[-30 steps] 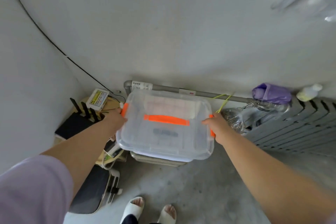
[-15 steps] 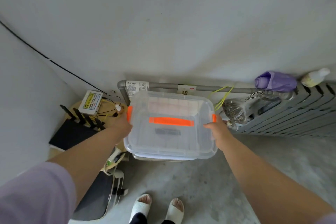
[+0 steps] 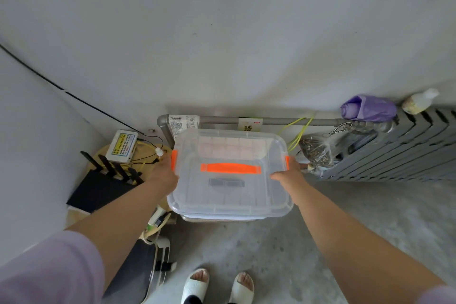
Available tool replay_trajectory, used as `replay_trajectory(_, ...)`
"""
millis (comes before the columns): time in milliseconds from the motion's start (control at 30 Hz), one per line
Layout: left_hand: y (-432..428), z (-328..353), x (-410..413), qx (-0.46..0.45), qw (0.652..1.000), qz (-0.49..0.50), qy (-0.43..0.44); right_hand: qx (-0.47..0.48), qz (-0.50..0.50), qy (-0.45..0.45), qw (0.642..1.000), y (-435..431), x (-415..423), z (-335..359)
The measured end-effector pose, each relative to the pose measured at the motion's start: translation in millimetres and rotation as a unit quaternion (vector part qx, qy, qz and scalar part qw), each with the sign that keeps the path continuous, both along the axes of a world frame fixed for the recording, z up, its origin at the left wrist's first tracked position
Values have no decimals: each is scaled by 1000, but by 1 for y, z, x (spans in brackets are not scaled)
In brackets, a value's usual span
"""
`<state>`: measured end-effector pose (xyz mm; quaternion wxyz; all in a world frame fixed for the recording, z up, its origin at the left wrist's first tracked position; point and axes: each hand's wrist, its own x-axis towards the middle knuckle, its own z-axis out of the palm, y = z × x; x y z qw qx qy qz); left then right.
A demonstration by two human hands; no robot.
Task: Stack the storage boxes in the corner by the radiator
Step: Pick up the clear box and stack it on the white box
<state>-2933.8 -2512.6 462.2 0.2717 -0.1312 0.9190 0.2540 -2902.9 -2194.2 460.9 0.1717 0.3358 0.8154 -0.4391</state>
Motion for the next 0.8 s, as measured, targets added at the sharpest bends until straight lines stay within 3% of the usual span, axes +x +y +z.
replay_trajectory(133, 2, 11, 2, 5, 1000, -17, 20, 32, 4, 21, 999, -1, 6, 13)
replay_trajectory(400, 36, 55, -8, -37, 985, -153, 65, -13, -70, 31, 997, 7, 33, 48)
replay_trajectory(633, 124, 81, -4, 22, 964, -257, 63, -20, -160, 46, 986, 57, 98, 73)
replay_trajectory(800, 210, 94, 26, 59, 925, -369, 64, -30, -269, 53, 961, 112, 177, 90)
